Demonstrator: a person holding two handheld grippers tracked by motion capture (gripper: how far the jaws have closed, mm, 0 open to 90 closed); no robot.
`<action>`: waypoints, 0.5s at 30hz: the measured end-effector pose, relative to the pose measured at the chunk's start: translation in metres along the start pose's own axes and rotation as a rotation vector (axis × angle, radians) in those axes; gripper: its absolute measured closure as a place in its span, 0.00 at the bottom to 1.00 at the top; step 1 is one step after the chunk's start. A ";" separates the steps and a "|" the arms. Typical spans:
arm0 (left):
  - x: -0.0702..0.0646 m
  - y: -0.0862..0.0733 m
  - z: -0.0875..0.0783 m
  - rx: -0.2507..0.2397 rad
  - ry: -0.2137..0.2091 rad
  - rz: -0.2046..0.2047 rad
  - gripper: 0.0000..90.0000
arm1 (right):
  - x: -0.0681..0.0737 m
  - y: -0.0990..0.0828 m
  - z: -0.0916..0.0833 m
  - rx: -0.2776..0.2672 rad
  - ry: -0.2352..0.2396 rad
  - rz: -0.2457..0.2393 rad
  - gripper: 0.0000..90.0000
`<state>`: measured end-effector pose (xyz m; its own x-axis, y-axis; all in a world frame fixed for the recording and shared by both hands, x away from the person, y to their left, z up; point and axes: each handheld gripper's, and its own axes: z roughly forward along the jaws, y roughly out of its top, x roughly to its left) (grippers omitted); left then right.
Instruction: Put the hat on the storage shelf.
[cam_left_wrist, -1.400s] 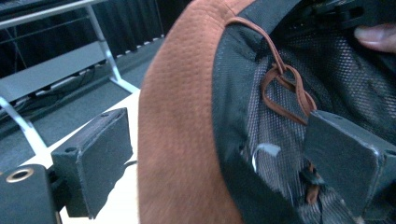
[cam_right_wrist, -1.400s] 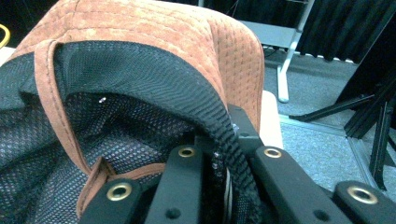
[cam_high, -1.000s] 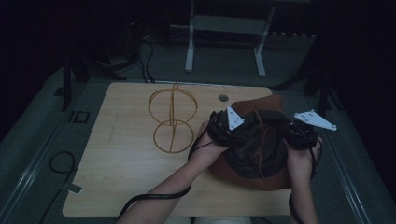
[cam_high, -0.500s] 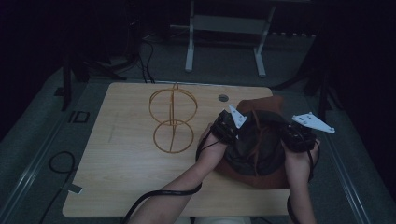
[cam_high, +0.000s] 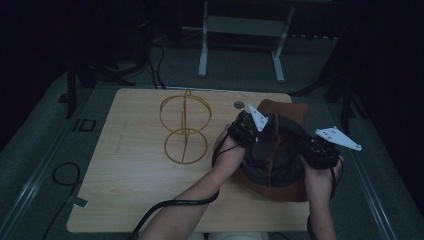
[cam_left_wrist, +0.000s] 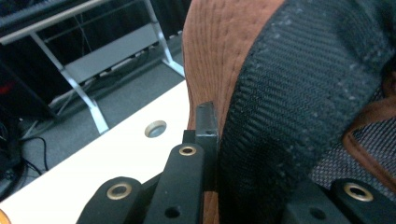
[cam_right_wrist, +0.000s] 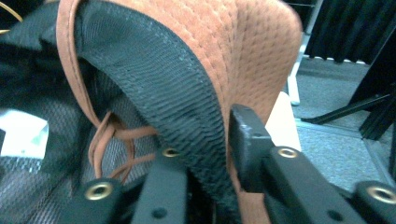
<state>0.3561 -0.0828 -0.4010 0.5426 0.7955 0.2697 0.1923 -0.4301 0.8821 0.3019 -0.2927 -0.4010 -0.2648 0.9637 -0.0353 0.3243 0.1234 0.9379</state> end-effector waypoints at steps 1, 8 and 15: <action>0.001 0.001 -0.001 -0.007 0.003 0.005 0.97 | 0.000 -0.001 -0.001 -0.001 0.009 0.003 0.75; 0.002 0.008 -0.009 -0.043 0.021 0.038 0.97 | 0.000 -0.003 -0.021 -0.048 0.098 0.008 0.57; 0.005 0.005 -0.019 -0.112 0.009 0.088 0.97 | -0.008 -0.002 -0.049 -0.084 0.130 -0.042 0.50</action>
<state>0.3440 -0.0728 -0.3877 0.5460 0.7608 0.3509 0.0519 -0.4487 0.8922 0.2588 -0.3124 -0.3856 -0.3941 0.9184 -0.0354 0.2347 0.1378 0.9622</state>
